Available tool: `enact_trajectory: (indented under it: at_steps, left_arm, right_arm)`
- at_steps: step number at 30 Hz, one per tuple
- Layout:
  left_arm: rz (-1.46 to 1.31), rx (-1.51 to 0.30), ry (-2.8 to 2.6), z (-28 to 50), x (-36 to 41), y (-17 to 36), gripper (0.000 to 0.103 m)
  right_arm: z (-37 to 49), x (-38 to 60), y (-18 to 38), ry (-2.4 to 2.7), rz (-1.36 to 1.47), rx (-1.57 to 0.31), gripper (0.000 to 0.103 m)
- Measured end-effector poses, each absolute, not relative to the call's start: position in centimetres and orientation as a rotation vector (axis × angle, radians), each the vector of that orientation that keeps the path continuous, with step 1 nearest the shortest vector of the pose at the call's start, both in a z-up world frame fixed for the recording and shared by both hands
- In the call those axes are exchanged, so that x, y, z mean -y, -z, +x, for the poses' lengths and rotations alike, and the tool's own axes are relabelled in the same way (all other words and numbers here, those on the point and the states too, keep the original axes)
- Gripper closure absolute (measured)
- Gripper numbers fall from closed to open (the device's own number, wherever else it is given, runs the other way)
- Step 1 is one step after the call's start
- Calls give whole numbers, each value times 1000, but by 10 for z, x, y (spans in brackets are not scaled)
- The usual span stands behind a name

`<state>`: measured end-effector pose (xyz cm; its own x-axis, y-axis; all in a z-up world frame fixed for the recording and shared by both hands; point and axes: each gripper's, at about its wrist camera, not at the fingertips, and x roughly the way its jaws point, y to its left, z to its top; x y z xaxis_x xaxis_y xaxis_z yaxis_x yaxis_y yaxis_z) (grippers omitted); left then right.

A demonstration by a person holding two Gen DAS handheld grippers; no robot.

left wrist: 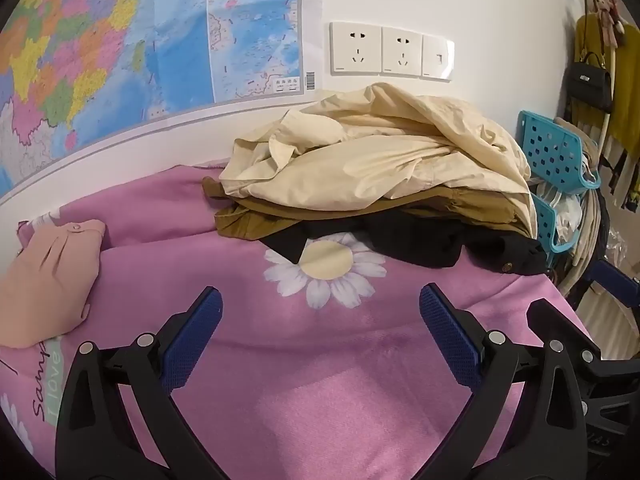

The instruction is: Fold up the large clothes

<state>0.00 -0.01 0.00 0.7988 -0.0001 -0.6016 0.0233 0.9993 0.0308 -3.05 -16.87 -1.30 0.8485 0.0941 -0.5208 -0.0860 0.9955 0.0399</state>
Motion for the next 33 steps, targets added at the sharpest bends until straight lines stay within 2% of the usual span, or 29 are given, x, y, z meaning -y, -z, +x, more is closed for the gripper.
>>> enact_trajectory:
  at_steps: [33]
  left_arm:
    - [38, -651, 4, 8, -3, 8, 6]
  right_arm:
    - [-23, 171, 9, -107, -3, -537, 6]
